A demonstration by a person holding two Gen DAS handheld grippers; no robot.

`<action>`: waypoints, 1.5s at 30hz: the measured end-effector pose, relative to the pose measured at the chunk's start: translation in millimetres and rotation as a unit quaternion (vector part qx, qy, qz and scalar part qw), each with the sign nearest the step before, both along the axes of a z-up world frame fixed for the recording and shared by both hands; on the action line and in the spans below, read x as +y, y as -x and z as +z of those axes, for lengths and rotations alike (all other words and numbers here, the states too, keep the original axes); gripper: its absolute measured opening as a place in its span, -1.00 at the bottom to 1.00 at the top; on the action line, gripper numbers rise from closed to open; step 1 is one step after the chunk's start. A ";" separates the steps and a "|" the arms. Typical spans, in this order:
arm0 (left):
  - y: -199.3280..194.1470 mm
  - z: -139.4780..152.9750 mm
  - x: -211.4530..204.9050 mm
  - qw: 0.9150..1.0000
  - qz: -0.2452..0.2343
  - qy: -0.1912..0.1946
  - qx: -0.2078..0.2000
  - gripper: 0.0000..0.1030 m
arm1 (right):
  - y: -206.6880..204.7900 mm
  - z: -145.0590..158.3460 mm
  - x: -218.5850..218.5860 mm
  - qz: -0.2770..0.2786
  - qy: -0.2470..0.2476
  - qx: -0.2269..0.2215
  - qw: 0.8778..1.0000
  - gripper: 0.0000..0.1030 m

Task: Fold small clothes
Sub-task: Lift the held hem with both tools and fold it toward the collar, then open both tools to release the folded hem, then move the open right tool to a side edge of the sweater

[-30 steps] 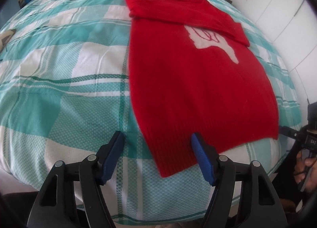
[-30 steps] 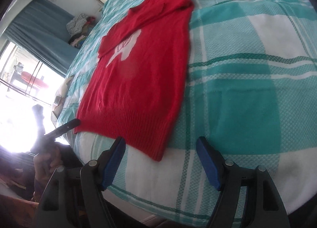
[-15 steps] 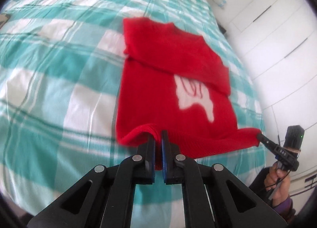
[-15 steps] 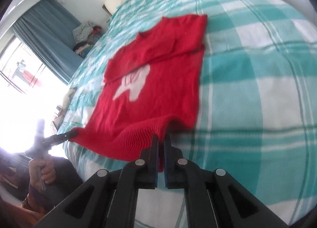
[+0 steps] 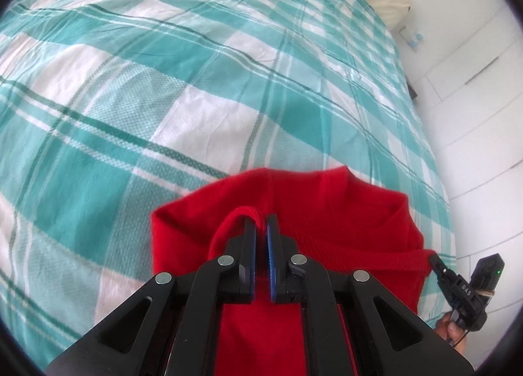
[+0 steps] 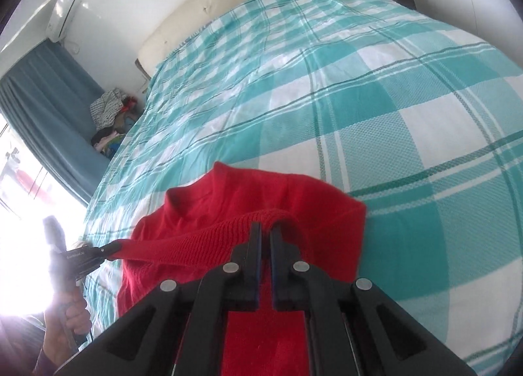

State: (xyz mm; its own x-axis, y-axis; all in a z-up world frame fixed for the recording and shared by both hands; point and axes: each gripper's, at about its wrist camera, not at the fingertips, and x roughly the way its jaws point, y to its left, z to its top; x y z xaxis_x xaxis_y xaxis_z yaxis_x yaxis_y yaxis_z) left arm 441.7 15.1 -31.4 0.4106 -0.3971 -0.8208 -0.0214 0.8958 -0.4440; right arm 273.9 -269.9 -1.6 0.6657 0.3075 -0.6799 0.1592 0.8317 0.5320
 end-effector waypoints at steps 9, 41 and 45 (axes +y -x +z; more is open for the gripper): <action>10.2 20.1 42.9 0.996 0.080 0.005 -0.047 0.54 | -16.4 -8.5 -30.9 -0.045 -0.072 -0.031 0.996 -0.56; 259.5 72.1 51.2 0.950 0.079 -0.230 -0.197 0.86 | 194.6 20.8 54.1 0.056 0.197 -0.072 0.976 0.22; 256.4 40.3 51.0 0.957 0.069 -0.232 -0.162 0.86 | 190.4 16.0 50.5 0.050 0.191 -0.065 0.978 0.22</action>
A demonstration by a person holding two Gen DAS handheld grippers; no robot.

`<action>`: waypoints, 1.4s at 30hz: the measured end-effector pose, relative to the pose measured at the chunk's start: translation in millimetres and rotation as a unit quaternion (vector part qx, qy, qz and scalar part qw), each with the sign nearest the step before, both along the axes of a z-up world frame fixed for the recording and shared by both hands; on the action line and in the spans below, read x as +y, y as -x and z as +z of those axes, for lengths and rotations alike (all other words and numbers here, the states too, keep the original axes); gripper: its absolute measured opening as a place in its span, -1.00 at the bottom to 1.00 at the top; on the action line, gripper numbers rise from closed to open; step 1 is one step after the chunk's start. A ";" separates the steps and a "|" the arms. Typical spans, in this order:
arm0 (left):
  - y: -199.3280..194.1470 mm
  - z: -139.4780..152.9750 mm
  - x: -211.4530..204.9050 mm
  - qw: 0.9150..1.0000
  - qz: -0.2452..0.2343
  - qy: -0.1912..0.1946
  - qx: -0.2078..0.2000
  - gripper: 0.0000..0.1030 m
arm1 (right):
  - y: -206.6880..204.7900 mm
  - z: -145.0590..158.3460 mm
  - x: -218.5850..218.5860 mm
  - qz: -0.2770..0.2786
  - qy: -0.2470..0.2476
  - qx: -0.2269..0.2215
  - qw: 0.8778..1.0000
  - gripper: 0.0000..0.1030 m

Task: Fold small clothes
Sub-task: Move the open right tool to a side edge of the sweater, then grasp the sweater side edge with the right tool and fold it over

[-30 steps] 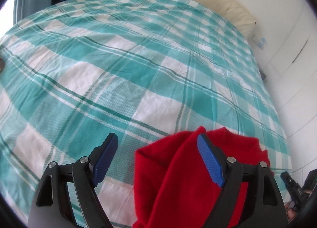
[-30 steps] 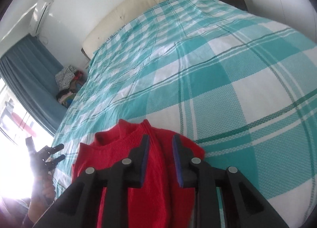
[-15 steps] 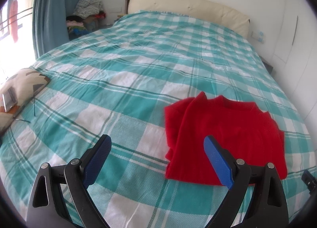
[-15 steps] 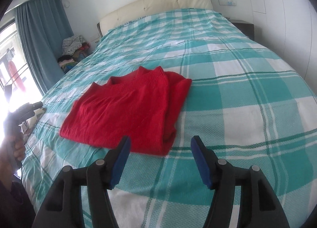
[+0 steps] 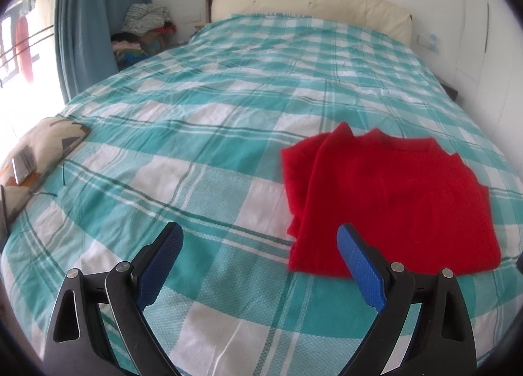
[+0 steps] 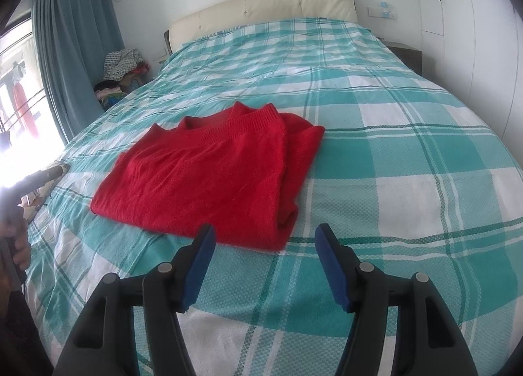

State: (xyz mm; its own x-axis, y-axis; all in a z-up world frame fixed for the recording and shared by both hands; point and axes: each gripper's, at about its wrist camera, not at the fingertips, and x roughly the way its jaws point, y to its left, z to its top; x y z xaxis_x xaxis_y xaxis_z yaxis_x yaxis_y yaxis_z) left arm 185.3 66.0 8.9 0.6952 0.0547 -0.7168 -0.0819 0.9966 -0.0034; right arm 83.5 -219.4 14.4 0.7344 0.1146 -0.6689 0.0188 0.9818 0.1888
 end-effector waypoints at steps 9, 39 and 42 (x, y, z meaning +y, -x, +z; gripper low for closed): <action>-0.9 3.4 -4.5 0.999 -0.027 0.030 0.020 0.86 | -20.1 -8.8 -12.7 0.001 -0.001 0.021 1.000 0.45; 0.7 18.8 62.5 0.995 0.030 0.089 0.023 0.86 | -186.2 18.6 49.3 0.020 -0.130 0.109 0.985 -0.77; 0.4 20.9 71.8 0.996 0.043 0.080 0.016 0.86 | -210.7 37.2 111.3 0.054 -0.123 0.119 0.984 -0.77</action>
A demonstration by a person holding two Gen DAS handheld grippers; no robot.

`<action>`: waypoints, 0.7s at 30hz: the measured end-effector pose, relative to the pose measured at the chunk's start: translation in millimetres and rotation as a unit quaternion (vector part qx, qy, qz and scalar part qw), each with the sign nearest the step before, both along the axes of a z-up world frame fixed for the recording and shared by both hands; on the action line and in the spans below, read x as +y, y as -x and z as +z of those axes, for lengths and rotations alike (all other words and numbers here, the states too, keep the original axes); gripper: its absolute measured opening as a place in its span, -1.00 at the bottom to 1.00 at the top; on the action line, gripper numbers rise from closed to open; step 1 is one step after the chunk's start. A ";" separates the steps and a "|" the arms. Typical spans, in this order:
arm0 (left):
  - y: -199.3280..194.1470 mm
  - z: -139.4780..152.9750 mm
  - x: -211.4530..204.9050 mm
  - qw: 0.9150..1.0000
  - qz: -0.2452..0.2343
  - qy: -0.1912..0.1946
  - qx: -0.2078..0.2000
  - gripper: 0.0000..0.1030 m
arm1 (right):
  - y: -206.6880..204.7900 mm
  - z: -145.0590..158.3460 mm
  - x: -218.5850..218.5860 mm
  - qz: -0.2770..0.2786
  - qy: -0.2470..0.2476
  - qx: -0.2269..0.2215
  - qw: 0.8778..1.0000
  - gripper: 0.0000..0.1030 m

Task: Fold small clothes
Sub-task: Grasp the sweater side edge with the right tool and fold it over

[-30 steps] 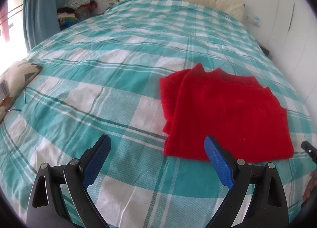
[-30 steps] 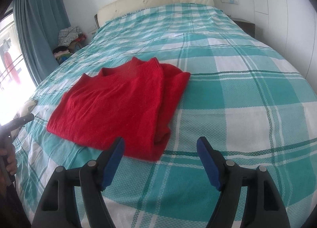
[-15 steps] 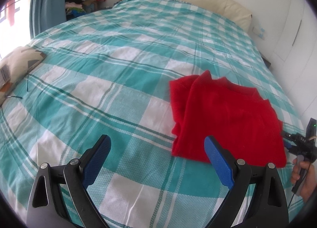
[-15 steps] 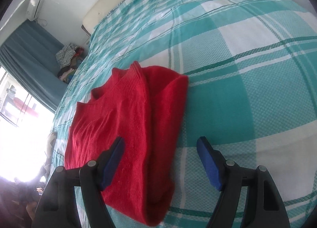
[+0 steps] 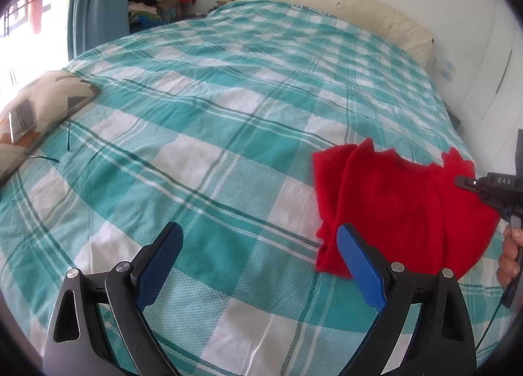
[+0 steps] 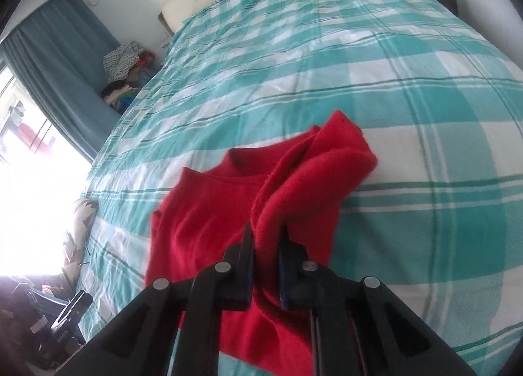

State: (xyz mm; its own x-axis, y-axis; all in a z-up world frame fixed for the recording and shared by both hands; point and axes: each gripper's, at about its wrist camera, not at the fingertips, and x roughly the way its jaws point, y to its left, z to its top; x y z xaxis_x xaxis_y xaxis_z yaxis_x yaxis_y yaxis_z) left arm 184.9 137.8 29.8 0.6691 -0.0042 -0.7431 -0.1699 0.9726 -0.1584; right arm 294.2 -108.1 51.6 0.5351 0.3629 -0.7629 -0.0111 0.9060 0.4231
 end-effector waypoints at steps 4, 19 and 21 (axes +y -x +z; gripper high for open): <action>1.9 0.1 10.8 1.000 0.017 -0.024 -0.005 0.86 | -26.2 -7.0 81.3 0.031 0.009 0.005 0.999 -0.77; 8.1 0.3 55.2 0.999 0.044 0.014 0.002 0.86 | 4.2 3.6 139.9 0.131 0.031 -0.055 0.989 -0.24; 7.9 0.8 55.5 0.999 0.042 0.022 0.001 0.86 | 12.6 -3.0 137.6 0.140 0.095 -0.060 0.984 -0.24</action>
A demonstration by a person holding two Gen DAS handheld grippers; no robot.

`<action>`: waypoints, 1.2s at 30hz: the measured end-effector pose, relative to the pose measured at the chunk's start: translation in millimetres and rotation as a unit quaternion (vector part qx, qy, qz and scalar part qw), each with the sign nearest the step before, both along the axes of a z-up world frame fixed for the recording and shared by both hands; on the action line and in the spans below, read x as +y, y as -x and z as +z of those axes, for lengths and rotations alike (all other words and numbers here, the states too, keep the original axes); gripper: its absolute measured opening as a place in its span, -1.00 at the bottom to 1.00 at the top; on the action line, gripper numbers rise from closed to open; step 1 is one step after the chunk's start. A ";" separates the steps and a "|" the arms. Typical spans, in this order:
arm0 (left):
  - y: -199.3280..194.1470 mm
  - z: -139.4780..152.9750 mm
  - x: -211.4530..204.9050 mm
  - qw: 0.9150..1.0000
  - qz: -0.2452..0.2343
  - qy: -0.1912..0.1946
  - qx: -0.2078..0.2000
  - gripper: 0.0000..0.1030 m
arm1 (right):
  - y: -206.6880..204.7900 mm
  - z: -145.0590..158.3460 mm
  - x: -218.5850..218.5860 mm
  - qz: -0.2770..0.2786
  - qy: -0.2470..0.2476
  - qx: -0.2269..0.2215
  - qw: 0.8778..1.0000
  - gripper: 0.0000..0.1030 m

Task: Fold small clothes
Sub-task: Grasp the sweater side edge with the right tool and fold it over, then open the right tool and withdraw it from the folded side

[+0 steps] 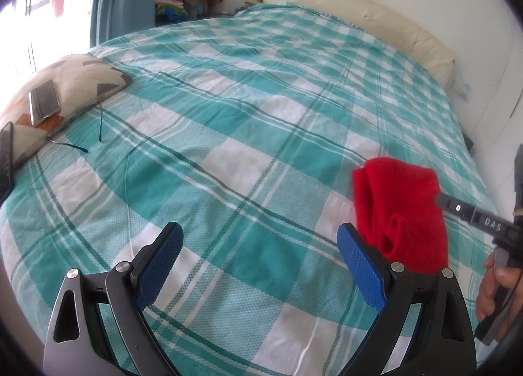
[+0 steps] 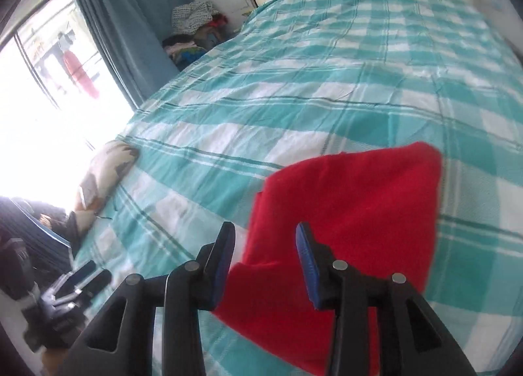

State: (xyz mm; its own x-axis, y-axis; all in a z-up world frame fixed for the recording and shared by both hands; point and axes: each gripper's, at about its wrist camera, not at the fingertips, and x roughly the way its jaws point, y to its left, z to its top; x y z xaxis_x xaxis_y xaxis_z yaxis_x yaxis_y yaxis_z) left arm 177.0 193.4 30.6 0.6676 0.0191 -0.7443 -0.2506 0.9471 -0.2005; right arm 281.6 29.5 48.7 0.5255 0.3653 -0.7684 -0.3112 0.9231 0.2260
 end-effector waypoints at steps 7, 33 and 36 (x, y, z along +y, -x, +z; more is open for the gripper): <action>-2.3 -8.4 -8.3 1.000 -0.007 -0.015 0.012 0.86 | 28.1 -74.0 53.1 0.093 0.112 -0.013 0.989 -0.25; -8.8 -19.9 -22.8 0.999 -0.027 -0.025 0.036 0.86 | 108.0 -74.9 -27.1 0.037 0.110 -0.035 0.993 -0.18; -11.4 -23.4 -28.7 0.998 -0.035 -0.021 0.043 0.86 | 117.4 -70.9 -33.0 0.036 0.099 -0.035 0.994 -0.14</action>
